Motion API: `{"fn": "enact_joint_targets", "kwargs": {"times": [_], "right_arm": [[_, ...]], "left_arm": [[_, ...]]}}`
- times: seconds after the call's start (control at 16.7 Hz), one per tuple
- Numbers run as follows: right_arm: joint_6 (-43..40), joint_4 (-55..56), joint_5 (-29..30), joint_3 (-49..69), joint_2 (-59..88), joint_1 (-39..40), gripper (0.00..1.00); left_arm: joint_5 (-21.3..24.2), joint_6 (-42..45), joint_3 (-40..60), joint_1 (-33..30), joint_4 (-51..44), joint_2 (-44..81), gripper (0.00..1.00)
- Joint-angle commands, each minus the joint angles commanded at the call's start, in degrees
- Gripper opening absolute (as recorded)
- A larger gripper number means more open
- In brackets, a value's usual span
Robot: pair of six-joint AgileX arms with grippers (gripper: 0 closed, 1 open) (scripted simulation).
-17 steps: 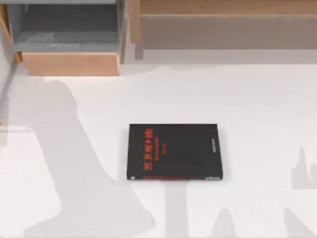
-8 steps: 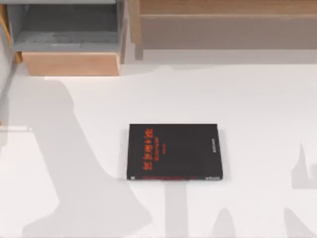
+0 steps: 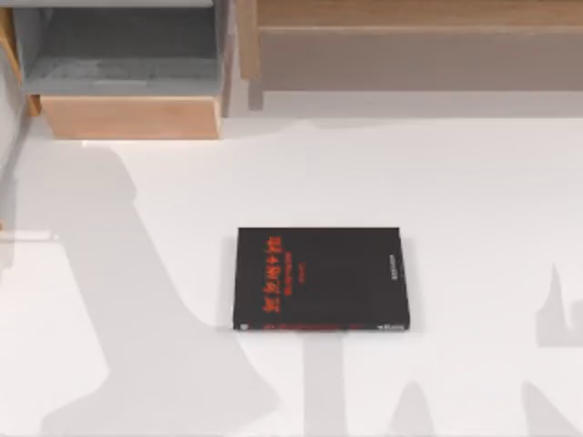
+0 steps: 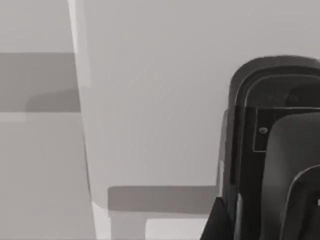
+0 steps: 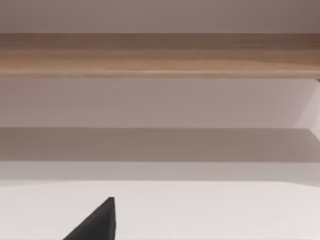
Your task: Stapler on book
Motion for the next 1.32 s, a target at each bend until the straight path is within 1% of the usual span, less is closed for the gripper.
{"fn": "enact_joint_targets", "kwargs": {"times": [0.12, 0.18, 0.84, 1.14, 1.32], "right_arm": [[0.0, 0.0, 0.0, 0.0, 0.0, 0.0, 1.0], [0.0, 0.0, 0.0, 0.0, 0.0, 0.0, 1.0], [0.0, 0.0, 0.0, 0.0, 0.0, 0.0, 1.0], [0.0, 0.0, 0.0, 0.0, 0.0, 0.0, 1.0], [0.0, 0.0, 0.0, 0.0, 0.0, 0.0, 1.0]], "left_arm": [[0.0, 0.0, 0.0, 0.0, 0.0, 0.0, 0.02], [0.0, 0.0, 0.0, 0.0, 0.0, 0.0, 0.0], [0.08, -0.92, 0.1, 0.41, -0.68, -1.4, 0.0], [0.0, -8.26, -2.23, 0.51, -2.56, -8.93, 0.0], [-0.6, -14.68, -4.36, -1.78, -2.6, -14.91, 0.0]]}}
